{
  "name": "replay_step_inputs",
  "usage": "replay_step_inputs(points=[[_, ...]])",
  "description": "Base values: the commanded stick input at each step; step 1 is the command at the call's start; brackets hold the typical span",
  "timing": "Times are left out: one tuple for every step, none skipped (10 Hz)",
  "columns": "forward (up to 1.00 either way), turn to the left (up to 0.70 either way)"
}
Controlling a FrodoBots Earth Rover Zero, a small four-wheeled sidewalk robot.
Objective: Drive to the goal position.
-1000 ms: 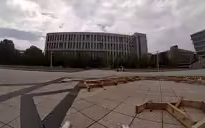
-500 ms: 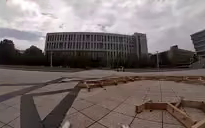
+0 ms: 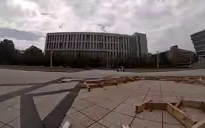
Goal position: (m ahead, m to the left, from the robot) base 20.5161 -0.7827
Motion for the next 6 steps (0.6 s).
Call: replay_step_inputs(points=[[0.06, 0.00], [0.06, 0.00], [0.06, 0.00], [0.06, 0.00], [0.06, 0.01], [0.06, 0.01]])
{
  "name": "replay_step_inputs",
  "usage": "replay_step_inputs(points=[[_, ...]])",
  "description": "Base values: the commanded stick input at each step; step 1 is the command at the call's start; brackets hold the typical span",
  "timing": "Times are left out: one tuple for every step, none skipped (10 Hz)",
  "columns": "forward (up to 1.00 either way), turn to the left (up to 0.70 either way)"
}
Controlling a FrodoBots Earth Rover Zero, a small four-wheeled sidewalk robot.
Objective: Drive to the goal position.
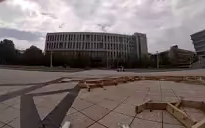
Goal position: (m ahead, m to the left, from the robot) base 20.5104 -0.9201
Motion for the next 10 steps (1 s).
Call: replay_step_inputs(points=[[0.06, 0.00], [0.06, 0.00], [0.06, 0.00], [0.06, 0.00], [0.06, 0.00], [0.06, 0.00], [0.06, 0.00], [0.06, 0.00], [0.06, 0.00], [0.06, 0.00]])
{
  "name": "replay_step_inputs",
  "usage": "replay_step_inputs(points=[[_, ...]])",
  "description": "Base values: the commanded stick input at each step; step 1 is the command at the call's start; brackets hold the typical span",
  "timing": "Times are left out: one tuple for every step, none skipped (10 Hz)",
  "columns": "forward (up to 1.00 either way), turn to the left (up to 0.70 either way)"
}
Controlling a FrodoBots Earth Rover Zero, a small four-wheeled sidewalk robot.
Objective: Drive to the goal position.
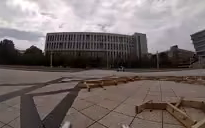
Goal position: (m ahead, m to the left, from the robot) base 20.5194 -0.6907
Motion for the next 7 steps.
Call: replay_step_inputs(points=[[0.06, 0.00], [0.06, 0.00], [0.06, 0.00], [0.06, 0.01], [0.06, 0.01], [0.06, 0.01], [0.06, 0.01]])
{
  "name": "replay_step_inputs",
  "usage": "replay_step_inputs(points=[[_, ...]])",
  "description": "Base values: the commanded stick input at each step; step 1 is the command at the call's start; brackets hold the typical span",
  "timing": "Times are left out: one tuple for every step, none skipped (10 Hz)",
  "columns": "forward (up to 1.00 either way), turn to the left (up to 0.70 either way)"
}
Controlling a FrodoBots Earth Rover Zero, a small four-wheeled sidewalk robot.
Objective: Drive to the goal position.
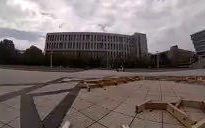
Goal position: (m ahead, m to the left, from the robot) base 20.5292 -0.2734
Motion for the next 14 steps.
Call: replay_step_inputs(points=[[0.06, 0.00], [0.06, 0.00], [0.06, 0.00], [0.06, 0.00], [0.06, 0.00], [0.06, 0.00], [0.06, 0.00], [0.06, 0.00], [0.06, 0.00], [0.06, 0.00], [0.06, 0.00], [0.06, 0.00], [0.06, 0.00], [0.06, 0.00]])
